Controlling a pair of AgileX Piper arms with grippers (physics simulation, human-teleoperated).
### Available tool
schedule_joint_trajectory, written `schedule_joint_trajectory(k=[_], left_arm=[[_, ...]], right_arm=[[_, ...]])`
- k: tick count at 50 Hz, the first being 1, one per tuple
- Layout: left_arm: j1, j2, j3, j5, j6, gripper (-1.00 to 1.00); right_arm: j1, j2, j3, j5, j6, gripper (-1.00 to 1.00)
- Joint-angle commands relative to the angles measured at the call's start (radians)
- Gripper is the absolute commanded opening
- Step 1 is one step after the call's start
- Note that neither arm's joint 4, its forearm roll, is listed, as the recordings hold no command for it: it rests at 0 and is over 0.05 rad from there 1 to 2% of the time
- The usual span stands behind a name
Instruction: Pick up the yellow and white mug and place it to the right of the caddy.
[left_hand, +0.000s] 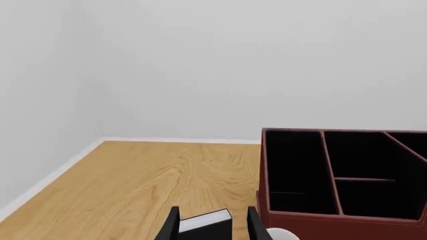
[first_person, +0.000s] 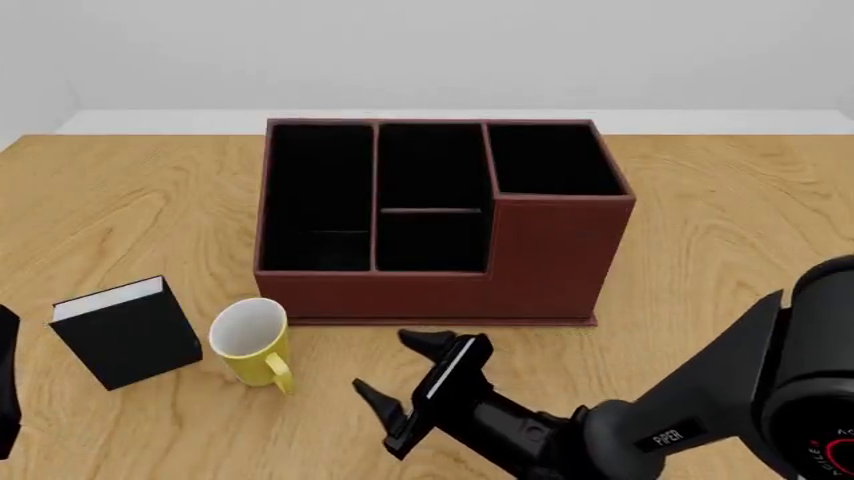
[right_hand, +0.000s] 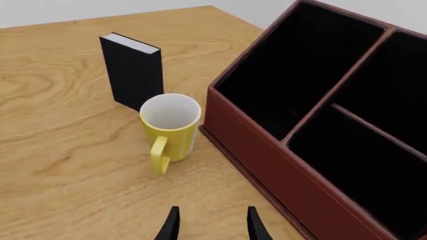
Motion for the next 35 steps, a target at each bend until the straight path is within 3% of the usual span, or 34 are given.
schedule_joint_trajectory(k=[1, 35], left_arm=[[0.001, 0.000, -0.014, 0.011, 0.000, 1.00], [0.023, 0.000, -0.017, 0.012, -0.012, 1.00]], right_arm=[[0.016, 0.044, -0.053, 0.022, 0.000, 1.00], [0.055, 0.152, -0.216, 0.106, 0.014, 1.00]])
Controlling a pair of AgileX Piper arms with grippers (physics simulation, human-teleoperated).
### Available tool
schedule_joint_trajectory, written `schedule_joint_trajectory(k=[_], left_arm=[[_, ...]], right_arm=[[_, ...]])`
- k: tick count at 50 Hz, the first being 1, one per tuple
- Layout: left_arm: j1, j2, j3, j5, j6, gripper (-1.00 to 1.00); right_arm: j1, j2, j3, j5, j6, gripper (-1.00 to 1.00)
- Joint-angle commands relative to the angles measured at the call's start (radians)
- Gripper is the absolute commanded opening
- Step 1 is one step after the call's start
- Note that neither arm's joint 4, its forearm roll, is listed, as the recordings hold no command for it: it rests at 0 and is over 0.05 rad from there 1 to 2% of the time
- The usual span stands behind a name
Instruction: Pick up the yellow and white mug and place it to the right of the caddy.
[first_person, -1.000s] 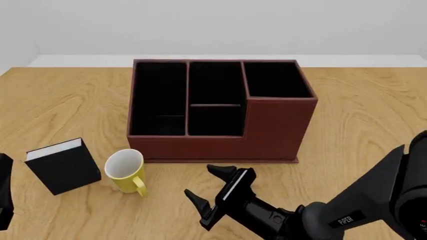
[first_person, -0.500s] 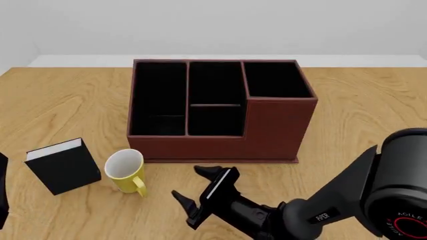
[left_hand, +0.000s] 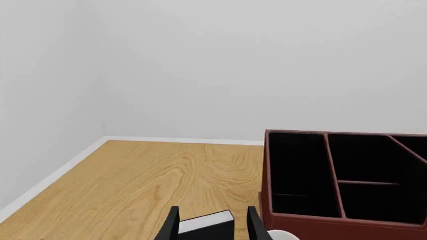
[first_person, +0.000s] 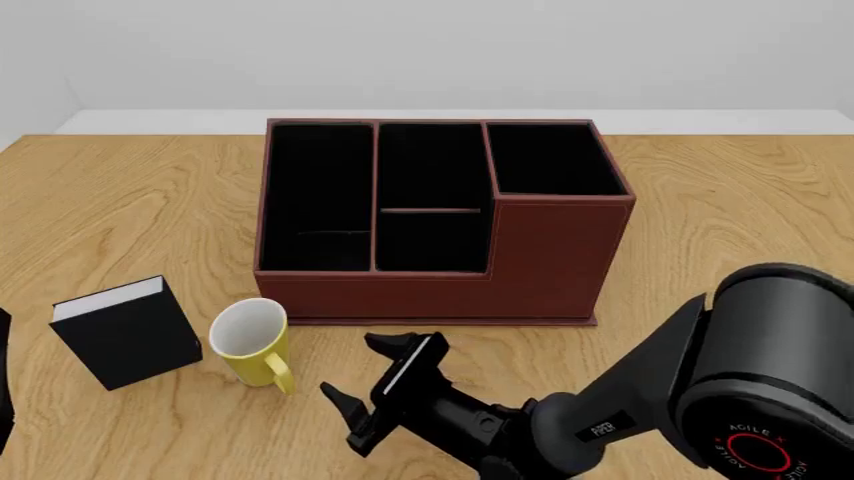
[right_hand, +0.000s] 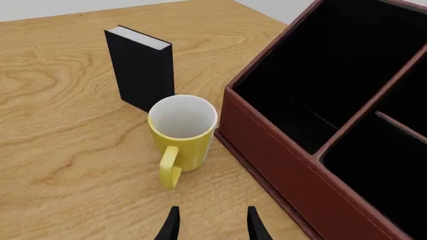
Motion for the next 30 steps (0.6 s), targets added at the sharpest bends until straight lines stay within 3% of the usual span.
schedule_joint_trajectory(k=[1, 30], left_arm=[[0.005, 0.000, -0.004, 0.002, -0.005, 1.00], [0.005, 0.000, -0.011, 0.010, -0.020, 1.00]], right_arm=[[0.019, 0.040, -0.058, 0.030, -0.003, 1.00], [0.052, 0.073, -0.155, 0.103, -0.006, 1.00]])
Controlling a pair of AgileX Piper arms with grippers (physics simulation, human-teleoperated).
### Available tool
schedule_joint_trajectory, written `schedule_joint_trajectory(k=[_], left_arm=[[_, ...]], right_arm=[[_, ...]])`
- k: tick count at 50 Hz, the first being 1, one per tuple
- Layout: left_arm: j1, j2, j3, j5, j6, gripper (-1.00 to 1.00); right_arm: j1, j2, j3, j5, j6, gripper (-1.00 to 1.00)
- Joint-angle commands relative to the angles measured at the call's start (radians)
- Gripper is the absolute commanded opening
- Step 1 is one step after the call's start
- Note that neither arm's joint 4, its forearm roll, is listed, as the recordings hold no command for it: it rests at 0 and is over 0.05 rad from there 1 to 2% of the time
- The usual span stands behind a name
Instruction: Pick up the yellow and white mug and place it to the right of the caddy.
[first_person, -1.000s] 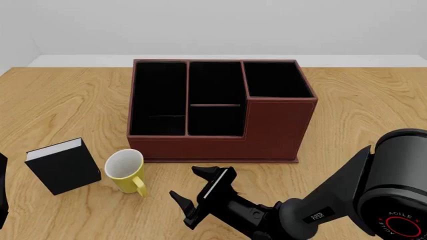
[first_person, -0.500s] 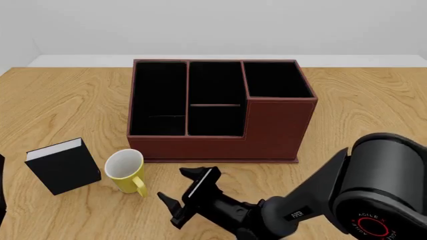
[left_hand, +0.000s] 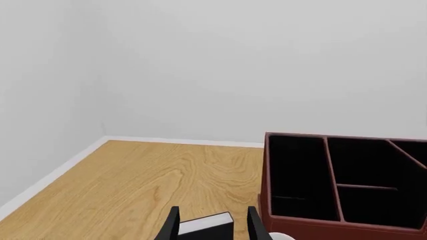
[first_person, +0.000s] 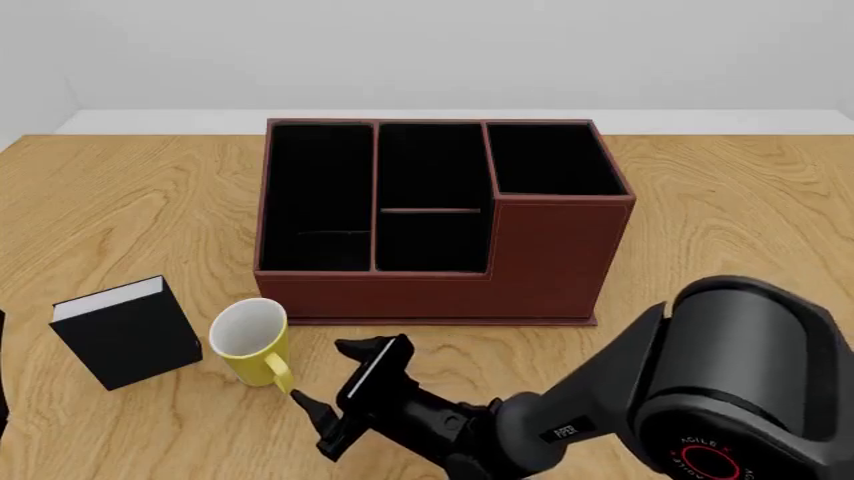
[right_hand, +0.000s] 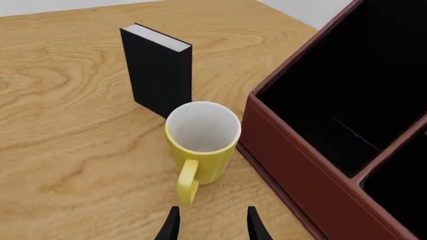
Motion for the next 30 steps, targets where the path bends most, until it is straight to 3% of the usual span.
schedule_joint_trajectory(k=[1, 30], left_arm=[[0.000, 0.000, 0.003, 0.001, -0.003, 1.00], [0.017, 0.000, 0.006, 0.000, -0.012, 1.00]], right_arm=[[0.008, 0.013, -0.035, 0.027, 0.001, 1.00], [0.027, 0.068, -0.114, 0.072, 0.012, 1.00]])
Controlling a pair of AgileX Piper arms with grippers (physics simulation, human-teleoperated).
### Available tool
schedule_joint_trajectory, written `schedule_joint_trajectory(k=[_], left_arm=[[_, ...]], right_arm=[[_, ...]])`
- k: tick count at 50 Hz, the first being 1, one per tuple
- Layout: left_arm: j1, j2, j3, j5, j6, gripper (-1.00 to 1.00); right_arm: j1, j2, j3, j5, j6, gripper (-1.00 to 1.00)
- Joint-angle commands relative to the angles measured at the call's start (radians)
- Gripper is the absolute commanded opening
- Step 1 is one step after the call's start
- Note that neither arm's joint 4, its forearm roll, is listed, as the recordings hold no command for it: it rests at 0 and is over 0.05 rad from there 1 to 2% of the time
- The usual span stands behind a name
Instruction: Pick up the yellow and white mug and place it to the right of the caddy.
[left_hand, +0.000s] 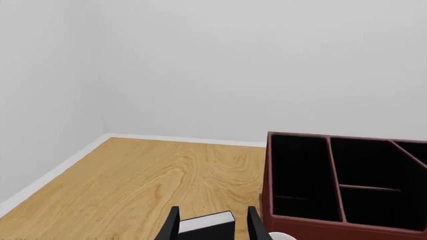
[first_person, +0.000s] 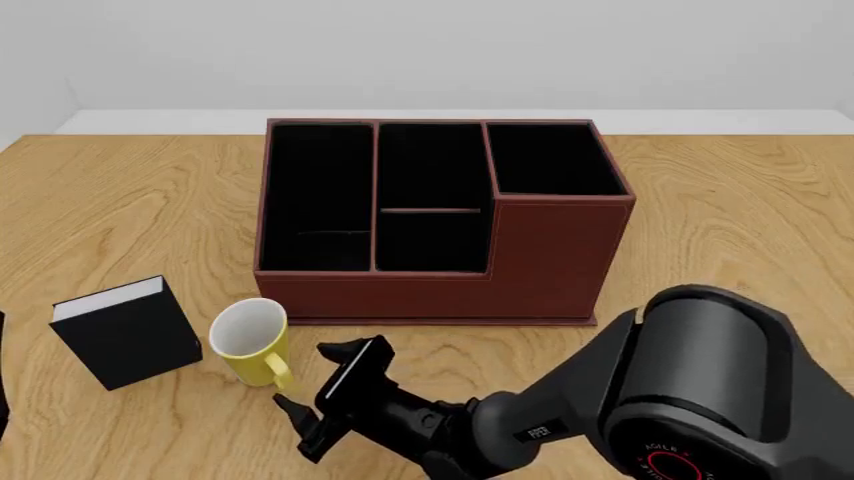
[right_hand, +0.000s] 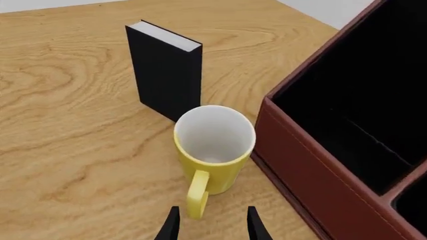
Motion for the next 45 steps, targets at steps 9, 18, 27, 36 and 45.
schedule_joint_trajectory(k=[9, 18, 27, 36, 45], left_arm=[[-0.003, 0.000, -0.005, 0.007, -0.001, 1.00], [-0.001, 0.000, -0.004, 0.007, 0.001, 1.00], [-0.001, 0.000, -0.002, 0.006, 0.001, 1.00], [-0.001, 0.000, 0.003, -0.001, 0.000, 1.00], [-0.006, 0.000, -0.010, 0.012, 0.000, 1.00]], right_arm=[[0.006, 0.030, -0.036, 0.016, 0.009, 1.00], [0.007, 0.043, -0.048, 0.019, 0.010, 1.00], [0.007, 0.051, -0.060, 0.024, 0.015, 1.00], [0.006, 0.047, -0.066, 0.034, 0.012, 1.00], [0.005, 0.034, -0.069, 0.048, 0.023, 1.00]])
